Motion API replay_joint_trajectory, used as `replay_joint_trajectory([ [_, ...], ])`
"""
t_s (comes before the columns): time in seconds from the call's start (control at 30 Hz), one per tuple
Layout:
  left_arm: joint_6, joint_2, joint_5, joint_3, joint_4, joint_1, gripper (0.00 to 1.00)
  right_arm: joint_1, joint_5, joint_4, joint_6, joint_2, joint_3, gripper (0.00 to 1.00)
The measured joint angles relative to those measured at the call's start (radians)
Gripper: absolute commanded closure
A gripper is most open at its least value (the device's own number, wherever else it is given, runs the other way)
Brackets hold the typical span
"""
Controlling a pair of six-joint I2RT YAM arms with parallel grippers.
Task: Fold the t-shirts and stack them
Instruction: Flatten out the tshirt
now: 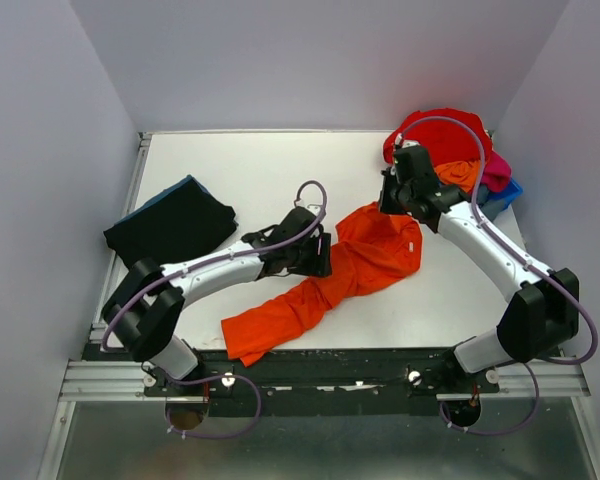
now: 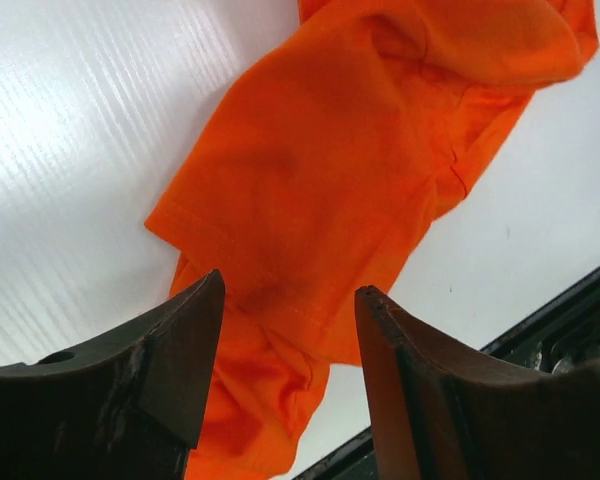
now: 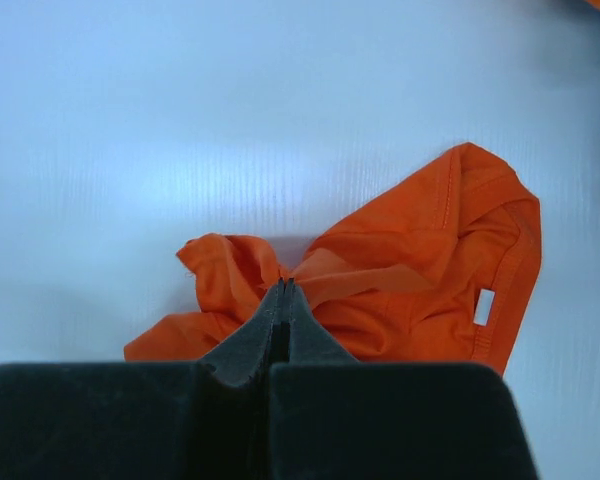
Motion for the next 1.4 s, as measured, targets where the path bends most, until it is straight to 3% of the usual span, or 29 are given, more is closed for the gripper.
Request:
replay_joint_trajectory([
  [0.17, -0.012, 0.101, -0.017, 0.05, -0.006, -0.007, 0.34, -0.005, -0.006, -0.002, 0.0, 0.002, 0.0, 0.99],
  [0.23, -0.016, 0.12, -0.016, 0.051, -0.016, -0.013, 0.41, -0.018, -0.011, -0.002, 0.0, 0.002, 0.0, 0.99],
  [0.37, -0.025, 0.144, -0.011, 0.051, -0.031, -0.028, 0.97, -0.053, -0.028, -0.001, 0.0, 0.002, 0.001, 0.99],
  [0.4, -0.023, 0.145, -0.01, 0.05, -0.035, -0.034, 1.0, -0.062, -0.033, -0.001, 0.001, 0.003, 0.002, 0.99],
  [0.63, -0.01, 0.09, -0.071, 0.062, -0.094, -0.135, 1.0, -0.098, -0.064, 0.0, 0.002, 0.043, 0.045, 0.99],
  [0.93, -0.015, 0.043, -0.024, 0.216, -0.102, -0.418, 1.0, -0.173, -0.14, -0.039, 0.003, 0.22, 0.322, 0.99],
  [0.97, -0.021, 0.052, -0.005, 0.217, -0.09, -0.441, 0.88, -0.179, -0.145, -0.042, 0.003, 0.231, 0.351, 0.99],
  [1.0, -0.032, 0.068, 0.019, 0.216, -0.074, -0.471, 0.69, -0.183, -0.151, -0.051, 0.003, 0.24, 0.382, 0.99],
  [1.1, -0.064, 0.112, 0.111, 0.182, -0.015, -0.53, 0.33, -0.198, -0.186, -0.065, 0.001, 0.243, 0.433, 0.64],
  [1.13, -0.073, 0.117, 0.125, 0.17, -0.009, -0.536, 0.26, -0.199, -0.199, -0.064, 0.001, 0.239, 0.434, 0.54],
  [1.2, -0.085, 0.117, 0.145, 0.152, -0.01, -0.535, 0.19, -0.198, -0.225, -0.057, -0.002, 0.233, 0.409, 0.42],
  [1.4, -0.092, 0.029, 0.119, 0.15, -0.055, -0.502, 0.19, -0.196, -0.279, -0.024, -0.026, 0.215, 0.179, 0.38],
])
